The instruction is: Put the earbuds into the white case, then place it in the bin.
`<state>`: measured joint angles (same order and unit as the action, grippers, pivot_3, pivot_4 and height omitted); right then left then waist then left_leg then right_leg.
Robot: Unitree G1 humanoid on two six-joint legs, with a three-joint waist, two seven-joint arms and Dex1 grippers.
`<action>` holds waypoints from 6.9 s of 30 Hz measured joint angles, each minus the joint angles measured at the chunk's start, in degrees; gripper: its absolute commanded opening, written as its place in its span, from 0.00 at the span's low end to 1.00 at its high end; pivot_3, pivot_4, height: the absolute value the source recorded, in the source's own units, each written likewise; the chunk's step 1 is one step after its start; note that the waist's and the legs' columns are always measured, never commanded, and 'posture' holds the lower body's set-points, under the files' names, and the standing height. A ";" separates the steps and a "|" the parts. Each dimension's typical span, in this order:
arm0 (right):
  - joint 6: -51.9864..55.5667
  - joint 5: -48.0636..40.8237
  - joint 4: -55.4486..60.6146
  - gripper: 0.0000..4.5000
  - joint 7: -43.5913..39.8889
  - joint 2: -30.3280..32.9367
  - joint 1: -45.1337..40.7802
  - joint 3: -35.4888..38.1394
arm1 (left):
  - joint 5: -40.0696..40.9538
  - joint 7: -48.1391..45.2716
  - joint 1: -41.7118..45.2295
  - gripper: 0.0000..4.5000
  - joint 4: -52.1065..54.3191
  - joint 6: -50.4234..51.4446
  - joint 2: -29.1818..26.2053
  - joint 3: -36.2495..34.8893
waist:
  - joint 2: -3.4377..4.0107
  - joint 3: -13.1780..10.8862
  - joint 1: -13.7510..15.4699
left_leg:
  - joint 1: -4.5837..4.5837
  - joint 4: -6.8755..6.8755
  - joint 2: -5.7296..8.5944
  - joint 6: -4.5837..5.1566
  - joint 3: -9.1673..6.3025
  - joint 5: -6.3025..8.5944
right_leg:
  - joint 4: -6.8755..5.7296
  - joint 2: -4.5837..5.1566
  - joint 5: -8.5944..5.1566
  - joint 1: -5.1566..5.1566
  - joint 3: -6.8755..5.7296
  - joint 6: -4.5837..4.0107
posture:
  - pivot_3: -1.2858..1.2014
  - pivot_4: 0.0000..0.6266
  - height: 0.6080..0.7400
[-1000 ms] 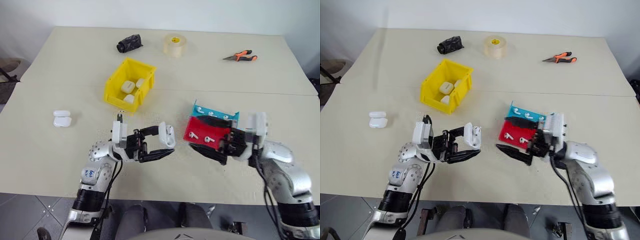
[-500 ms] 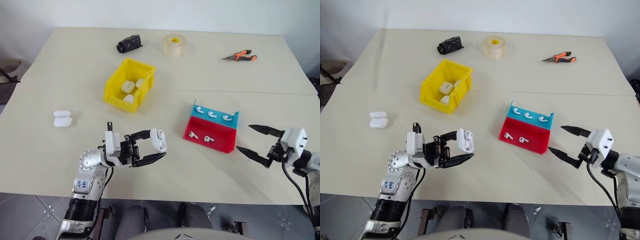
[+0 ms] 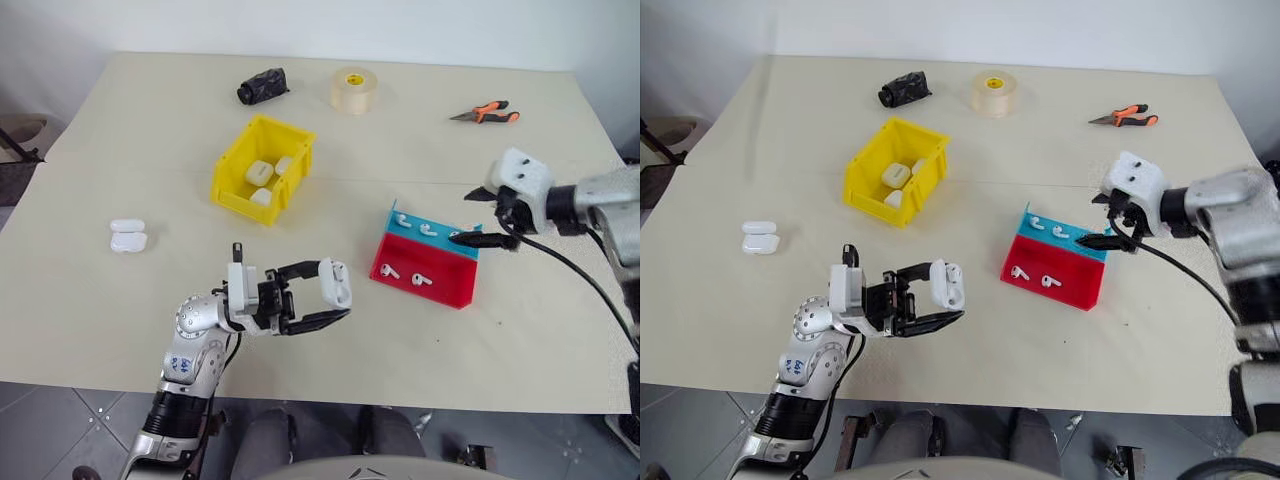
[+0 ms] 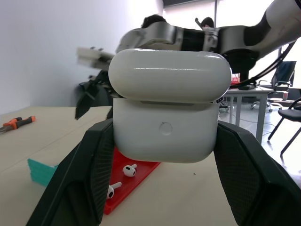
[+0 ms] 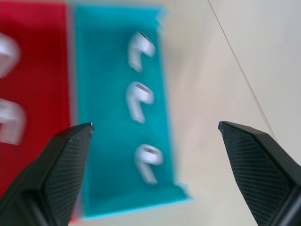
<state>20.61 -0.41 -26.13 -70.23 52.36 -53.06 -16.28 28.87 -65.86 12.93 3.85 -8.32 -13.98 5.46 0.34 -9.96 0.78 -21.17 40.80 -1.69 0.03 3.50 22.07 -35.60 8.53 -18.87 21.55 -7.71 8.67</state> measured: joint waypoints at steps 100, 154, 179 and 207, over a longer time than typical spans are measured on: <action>15.48 -43.79 43.27 0.12 7.41 -32.40 30.86 28.11 | 3.52 2.93 8.01 0.62 -2.84 2.14 0.56 -2.38 | 0.21 -0.14 -0.82 | -0.01 0.09 0.04 -0.01 -0.26 0.00 | -0.24 0.01 0.00 0.00 -0.01 0.01 | 0.52 0.24 1.00; 5.69 -49.85 49.04 0.12 20.16 -35.45 39.28 17.16 | 3.39 3.79 9.33 0.62 -2.61 10.13 0.72 -2.80 | 0.21 -0.14 -0.82 | 0.02 0.07 0.06 0.00 -0.26 0.00 | -0.22 0.00 0.00 -0.04 -0.02 0.00 | 0.52 0.24 1.00; 7.48 -46.77 44.33 0.62 14.82 -21.03 38.02 20.75 | 4.75 4.82 6.10 0.62 3.13 14.62 -3.61 -5.49 | 0.19 -0.15 -0.75 | 0.01 0.06 0.04 0.00 -0.25 0.00 | -0.17 0.01 0.00 -0.04 0.00 0.00 | 0.52 0.24 1.00; 15.50 -37.81 46.81 0.02 19.82 -20.67 26.79 9.32 | -15.60 9.80 12.98 0.62 0.62 16.42 -12.20 5.60 | 0.17 -0.16 -0.70 | -0.02 0.04 0.05 0.00 -0.23 0.00 | -0.16 0.00 0.00 -0.01 -0.03 0.01 | 0.52 0.24 1.00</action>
<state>36.12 -38.22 20.67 -50.41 31.69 -26.27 -6.96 13.27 -56.06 25.91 4.47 8.10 -26.18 11.07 0.51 -10.12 0.08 -21.19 40.84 -1.64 0.03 3.27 22.07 -35.76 8.53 -18.87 21.55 -7.75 8.68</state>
